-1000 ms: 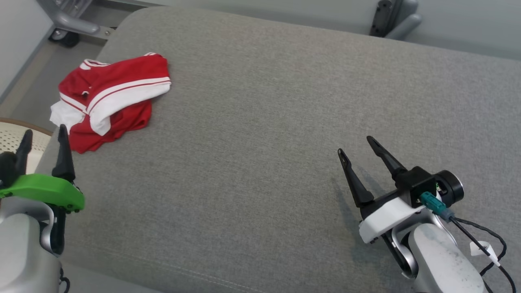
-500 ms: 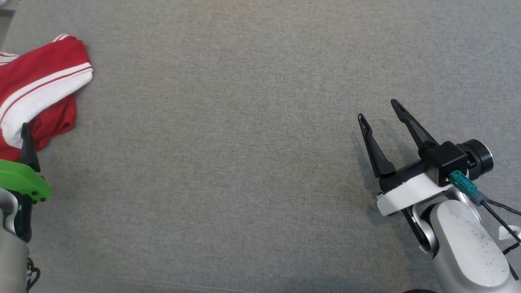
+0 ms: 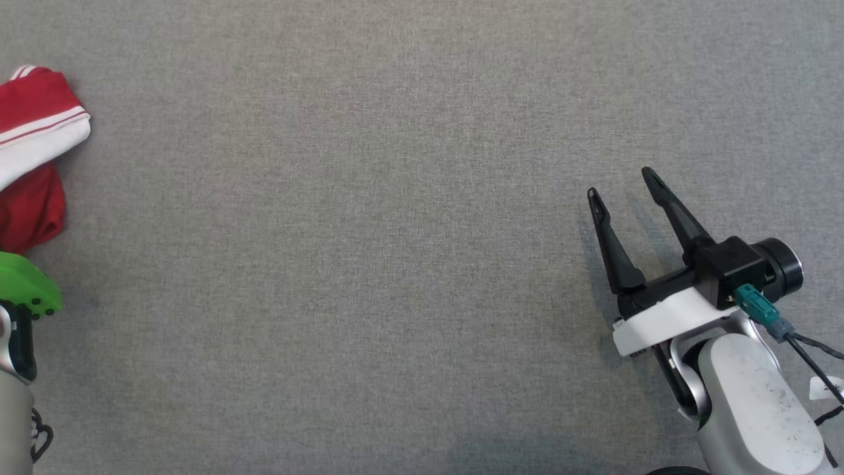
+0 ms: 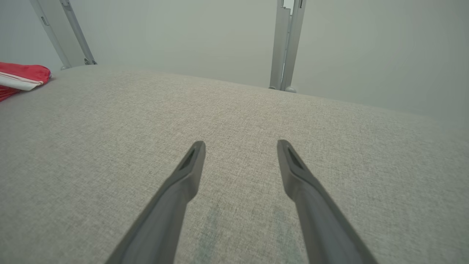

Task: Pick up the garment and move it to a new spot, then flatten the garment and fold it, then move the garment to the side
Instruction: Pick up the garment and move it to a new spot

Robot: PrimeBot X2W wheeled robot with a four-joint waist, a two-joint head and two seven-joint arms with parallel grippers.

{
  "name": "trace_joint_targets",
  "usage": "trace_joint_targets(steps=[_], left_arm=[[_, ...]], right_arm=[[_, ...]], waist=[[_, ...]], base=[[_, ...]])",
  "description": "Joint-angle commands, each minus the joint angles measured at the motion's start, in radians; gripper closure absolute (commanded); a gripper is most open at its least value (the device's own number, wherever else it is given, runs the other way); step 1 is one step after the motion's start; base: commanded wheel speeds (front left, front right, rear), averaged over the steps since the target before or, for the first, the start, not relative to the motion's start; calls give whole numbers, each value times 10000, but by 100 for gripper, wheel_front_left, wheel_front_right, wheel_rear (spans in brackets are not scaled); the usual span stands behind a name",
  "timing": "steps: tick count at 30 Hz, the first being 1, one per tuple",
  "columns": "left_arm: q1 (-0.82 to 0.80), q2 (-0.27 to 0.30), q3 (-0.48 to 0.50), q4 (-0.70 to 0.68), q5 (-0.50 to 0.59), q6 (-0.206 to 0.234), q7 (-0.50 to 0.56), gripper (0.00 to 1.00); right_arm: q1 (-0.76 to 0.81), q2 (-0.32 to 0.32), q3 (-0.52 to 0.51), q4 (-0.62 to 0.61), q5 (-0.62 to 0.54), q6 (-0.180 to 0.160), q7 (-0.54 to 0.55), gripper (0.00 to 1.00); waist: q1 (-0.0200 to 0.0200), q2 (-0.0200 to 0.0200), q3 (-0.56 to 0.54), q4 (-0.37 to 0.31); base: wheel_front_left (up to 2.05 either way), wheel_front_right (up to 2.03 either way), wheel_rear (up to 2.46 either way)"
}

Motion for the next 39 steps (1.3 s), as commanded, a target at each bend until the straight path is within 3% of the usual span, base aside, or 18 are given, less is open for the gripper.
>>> trace_joint_targets(steps=[1, 7, 11, 15, 25, 30, 34, 35, 36, 39], left_arm=[[171, 110, 83, -411, 205, -134, 0, 100], [974, -258, 270, -2702, 1089, -565, 1, 100], [1810, -956, 237, -4466, 1554, -779, 0, 100], [2415, -1634, -603, -5356, 2051, -871, -2, 100], [2191, -3383, -3711, -5921, 1180, -864, -2, 100], [1624, -3747, -4885, -6025, 731, -854, -2, 100], [1350, -3815, -5169, -5389, 1147, -848, 1, 100], [1367, -3820, -5190, -5111, 1231, -838, 1, 56], [1376, -3826, -5163, -4934, 1308, -835, -1, 0], [1823, -3833, -5026, -4269, 1311, -779, 1, 0]], right_arm=[[173, 53, -27, 146, 78, -13, -75, 0], [590, 452, -167, 689, 305, -13, -163, 0], [887, 743, -247, 955, 537, -13, -164, 0], [1198, 938, -301, 1035, 670, -13, -169, 0], [1612, 1153, -375, 1272, 934, -13, -164, 0], [1541, 1176, -390, 1325, 960, -11, -165, 0], [1503, 1193, -391, 1352, 1010, -11, -165, 0], [1497, 1197, -384, 1358, 1024, -11, -167, 0], [1498, 1199, -389, 1354, 1059, -11, -167, 0], [1575, 1202, -369, 1328, 1200, -11, -166, 0]], waist=[[-2, 0, -429, -58], [-2, 0, -1471, -186], [-2, 0, -2261, -463], [-2, 0, -2853, -908], [-2, 0, -3518, -2797], [-2, 0, -3436, -3856], [-2, 0, -3322, -4369], [-2, 0, -3323, -4450], [-2, 0, -3321, -4510], [-2, 0, -3426, -4516]], base=[[0, 0, 0], [0, 0, 0], [0, 0, 0], [0, 0, 0], [0, 0, 0], [0, 0, 0], [0, 0, 0], [0, 0, 0], [0, 0, 0], [0, 0, 0]])
